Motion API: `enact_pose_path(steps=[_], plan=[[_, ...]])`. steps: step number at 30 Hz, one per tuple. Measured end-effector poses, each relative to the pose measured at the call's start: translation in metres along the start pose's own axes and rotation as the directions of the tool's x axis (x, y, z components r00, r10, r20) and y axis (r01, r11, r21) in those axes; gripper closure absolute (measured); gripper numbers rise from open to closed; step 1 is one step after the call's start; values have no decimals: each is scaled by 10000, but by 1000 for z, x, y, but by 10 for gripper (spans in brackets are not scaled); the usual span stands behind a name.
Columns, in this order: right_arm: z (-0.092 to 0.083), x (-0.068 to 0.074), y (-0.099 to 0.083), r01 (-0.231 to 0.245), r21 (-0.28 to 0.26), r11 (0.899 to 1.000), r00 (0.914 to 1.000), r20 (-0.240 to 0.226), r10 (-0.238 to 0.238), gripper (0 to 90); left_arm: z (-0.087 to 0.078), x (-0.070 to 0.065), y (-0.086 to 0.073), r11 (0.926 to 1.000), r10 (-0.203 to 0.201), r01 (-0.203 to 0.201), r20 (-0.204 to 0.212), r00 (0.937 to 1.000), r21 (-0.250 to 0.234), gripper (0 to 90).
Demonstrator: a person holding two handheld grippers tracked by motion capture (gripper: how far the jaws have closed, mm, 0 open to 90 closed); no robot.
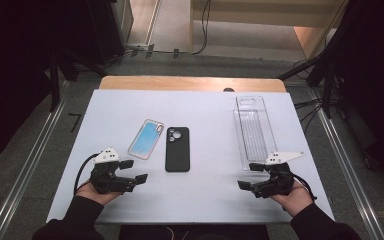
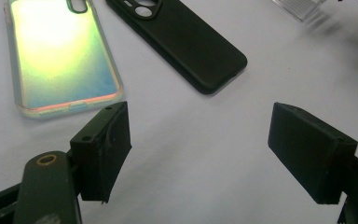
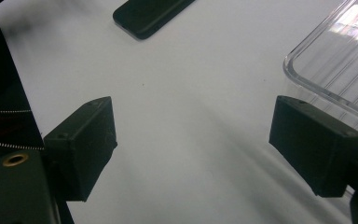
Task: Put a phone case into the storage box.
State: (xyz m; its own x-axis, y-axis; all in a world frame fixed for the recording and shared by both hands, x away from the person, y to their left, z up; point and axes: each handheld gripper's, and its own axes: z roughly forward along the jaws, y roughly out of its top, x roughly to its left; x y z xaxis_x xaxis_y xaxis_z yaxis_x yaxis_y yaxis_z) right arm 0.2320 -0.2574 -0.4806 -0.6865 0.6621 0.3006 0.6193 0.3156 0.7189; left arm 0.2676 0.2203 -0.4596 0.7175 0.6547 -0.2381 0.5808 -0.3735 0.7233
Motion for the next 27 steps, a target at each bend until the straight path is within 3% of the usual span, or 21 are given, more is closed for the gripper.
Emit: enact_pose_path(steps=[13,19,23,27], plan=[[1,1,0,38,88,10000,10000,29,-38,128,-5,-1,8,9996,-289,284,-681,9973,-92,216],[1,1,0,59,74,10000,10000,-27,-59,128,-6,6,15,9968,-769,736,-1215,9896,-309,216],[2,1,0,38,84,10000,10000,-17,-38,128,-6,9,20,9970,-748,707,-1650,9835,-306,187],[3,2,0,75,116,9999,10000,-32,-74,128,-6,11,24,9971,-747,706,-1725,9822,-297,187]])
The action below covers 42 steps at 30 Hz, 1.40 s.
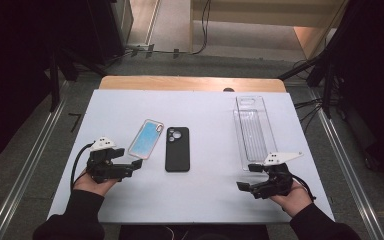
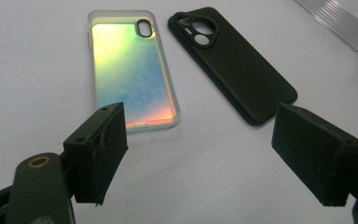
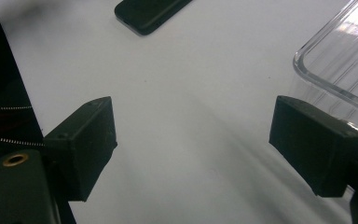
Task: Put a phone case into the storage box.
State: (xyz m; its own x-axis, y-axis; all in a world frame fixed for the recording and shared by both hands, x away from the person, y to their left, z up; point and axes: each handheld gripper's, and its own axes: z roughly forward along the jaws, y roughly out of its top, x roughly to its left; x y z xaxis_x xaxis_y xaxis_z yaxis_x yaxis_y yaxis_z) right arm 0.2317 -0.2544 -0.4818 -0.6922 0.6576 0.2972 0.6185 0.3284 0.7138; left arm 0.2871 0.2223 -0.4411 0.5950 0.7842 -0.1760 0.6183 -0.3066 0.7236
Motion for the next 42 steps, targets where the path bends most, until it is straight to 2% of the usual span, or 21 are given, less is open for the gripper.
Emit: enact_pose_path(steps=[5,7,8,11,16,26,38,42], plan=[[0,0,0,-33,0,10000,10000,-1,33,128,1,2,7,9999,61,-62,-59,10000,-126,187],[1,0,1,-24,-22,10000,10000,-5,24,128,1,2,12,9990,224,-220,102,9997,-387,100],[1,0,1,-36,-24,10000,10000,-21,36,128,1,3,14,9983,313,-304,174,9994,-493,0],[1,0,1,-13,-30,10000,10000,-67,13,128,1,5,19,9982,254,-235,335,9991,-548,0],[0,-1,1,-34,-56,10000,10000,-73,34,128,13,7,24,9986,481,-482,-39,9988,-205,0],[-1,0,2,68,-110,9999,10000,-46,-68,128,26,18,32,9995,242,-254,-607,9979,-206,0],[-1,1,3,102,-157,9998,9999,-3,-102,128,49,23,47,9995,275,-286,-786,9965,-128,0],[-1,0,3,107,-135,9999,9999,-2,-107,128,58,22,53,9993,370,-367,-881,9954,52,0]])
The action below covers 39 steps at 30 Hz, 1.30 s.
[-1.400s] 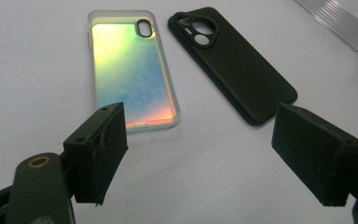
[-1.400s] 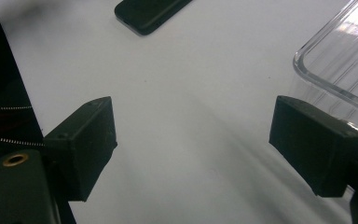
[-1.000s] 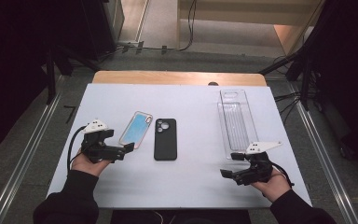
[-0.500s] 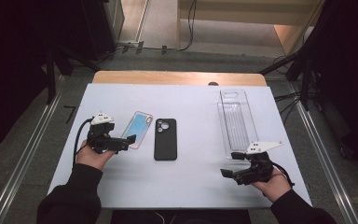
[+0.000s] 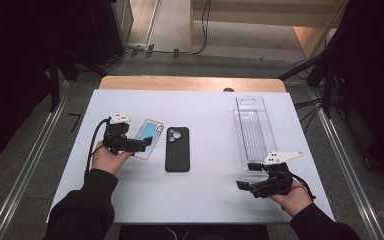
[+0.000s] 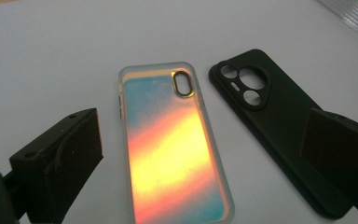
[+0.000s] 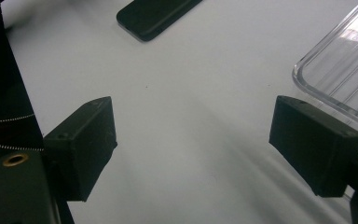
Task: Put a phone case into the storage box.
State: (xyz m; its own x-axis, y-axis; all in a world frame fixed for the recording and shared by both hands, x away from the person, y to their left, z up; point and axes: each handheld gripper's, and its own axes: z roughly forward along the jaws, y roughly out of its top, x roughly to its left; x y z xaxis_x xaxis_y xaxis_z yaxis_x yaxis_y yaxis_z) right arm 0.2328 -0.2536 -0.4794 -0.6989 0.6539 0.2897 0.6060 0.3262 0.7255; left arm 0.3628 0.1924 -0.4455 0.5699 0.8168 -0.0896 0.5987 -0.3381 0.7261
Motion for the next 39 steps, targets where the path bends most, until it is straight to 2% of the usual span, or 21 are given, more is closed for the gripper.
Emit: enact_pose_path(steps=[5,7,9,11,15,22,32,39], plan=[[0,0,1,-20,-18,10000,10000,-27,20,128,10,2,5,9999,-99,98,-73,9999,-65,0],[0,0,0,-17,-11,10000,10000,-23,17,128,15,4,8,9997,-259,259,-20,9997,-42,0],[0,0,0,-13,-4,10000,10000,-19,13,128,18,4,11,9998,-186,186,-77,9998,-8,0],[0,0,0,-24,-12,10000,10000,-31,24,128,22,5,14,9996,-274,274,-73,9996,-11,0],[-1,0,0,-29,7,10000,10000,3,29,128,30,6,17,9993,-315,313,-93,9995,-195,0],[-3,0,-2,-71,-20,10000,10000,24,71,128,32,7,15,9996,-243,240,-180,9995,-163,0],[-3,1,-2,-56,-27,10000,10000,4,56,128,41,6,9,9998,-102,106,-289,9995,168,0],[-3,1,-2,-3,9,10000,10000,-17,3,128,48,7,2,9989,-353,364,-331,9988,307,0]])
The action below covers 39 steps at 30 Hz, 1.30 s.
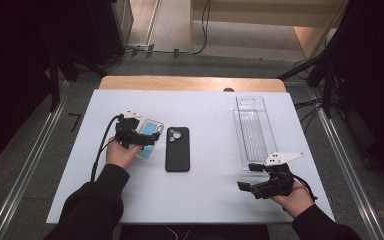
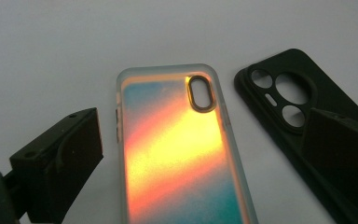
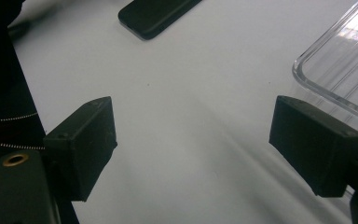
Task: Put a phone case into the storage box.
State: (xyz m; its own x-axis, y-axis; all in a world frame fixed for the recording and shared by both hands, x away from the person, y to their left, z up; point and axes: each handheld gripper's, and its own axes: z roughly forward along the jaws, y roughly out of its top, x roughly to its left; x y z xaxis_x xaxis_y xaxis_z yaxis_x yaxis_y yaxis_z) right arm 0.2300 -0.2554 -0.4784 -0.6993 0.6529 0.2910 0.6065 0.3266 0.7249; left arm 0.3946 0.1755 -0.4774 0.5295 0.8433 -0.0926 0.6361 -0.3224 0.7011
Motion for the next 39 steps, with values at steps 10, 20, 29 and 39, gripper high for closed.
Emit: enact_pose_path(steps=[10,20,29,39], plan=[[0,0,0,49,12,10000,10000,-6,-49,128,11,4,-9,9991,-29,36,-185,9998,417,0],[0,1,0,60,44,10000,10000,-24,-60,128,21,1,-15,9971,183,-149,-450,9988,749,0],[0,1,0,61,97,9999,10000,-14,-61,128,24,-8,-22,9967,681,-623,-1190,9906,516,0],[1,2,0,130,126,9998,9999,22,-130,128,21,-11,-25,9992,362,-334,-1515,9878,212,67]])
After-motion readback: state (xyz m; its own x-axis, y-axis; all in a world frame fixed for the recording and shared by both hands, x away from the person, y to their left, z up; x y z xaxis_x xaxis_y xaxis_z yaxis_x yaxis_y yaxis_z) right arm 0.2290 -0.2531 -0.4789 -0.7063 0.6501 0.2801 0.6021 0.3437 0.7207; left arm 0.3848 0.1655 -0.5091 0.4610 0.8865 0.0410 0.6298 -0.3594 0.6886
